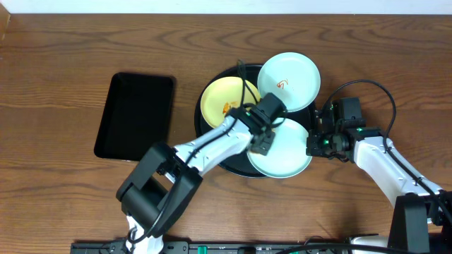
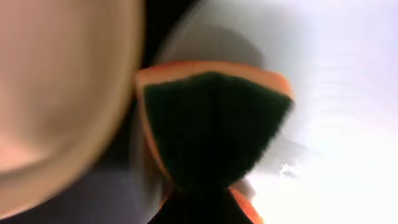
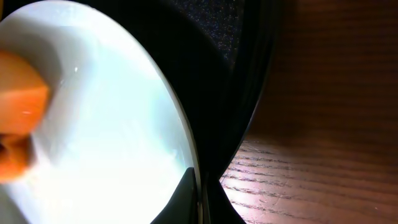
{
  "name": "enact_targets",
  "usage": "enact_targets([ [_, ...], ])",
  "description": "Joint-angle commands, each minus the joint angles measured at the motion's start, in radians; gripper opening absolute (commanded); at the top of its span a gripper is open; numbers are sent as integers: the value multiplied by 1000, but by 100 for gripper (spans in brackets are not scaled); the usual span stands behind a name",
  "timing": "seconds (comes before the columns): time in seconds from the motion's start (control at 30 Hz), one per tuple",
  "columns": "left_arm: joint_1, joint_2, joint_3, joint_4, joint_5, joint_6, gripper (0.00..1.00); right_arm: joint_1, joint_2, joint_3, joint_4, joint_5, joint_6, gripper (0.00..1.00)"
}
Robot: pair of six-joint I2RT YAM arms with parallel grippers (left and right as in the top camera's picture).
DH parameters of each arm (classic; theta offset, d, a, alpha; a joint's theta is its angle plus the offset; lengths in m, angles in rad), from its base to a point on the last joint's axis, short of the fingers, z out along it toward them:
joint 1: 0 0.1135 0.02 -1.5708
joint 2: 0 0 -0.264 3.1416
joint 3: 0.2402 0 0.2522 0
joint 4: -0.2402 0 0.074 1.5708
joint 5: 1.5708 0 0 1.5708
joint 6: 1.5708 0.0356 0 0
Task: Clean dirty plates on tray and stack at the side
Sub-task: 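Scrub the lower blue plate with the sponge in the left gripper, then return the sponge with the left gripper to the black tray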
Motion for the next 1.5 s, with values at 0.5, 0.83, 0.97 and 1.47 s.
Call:
enact_targets([
  [0.5,198,-326,120,-118,-73,83,8,2,1,15,-3,3,7,1],
  [0.83,550,-336,110,-202,139,203,7,2,-3,16,-2,5,6,1],
  [0.97,695,-328,106,-203,300,274,7,2,-28,19,4,32,-5,1],
  [1.47,964,-87,103,-179,280,355,8,5,-203,45,1,181,-71,1],
])
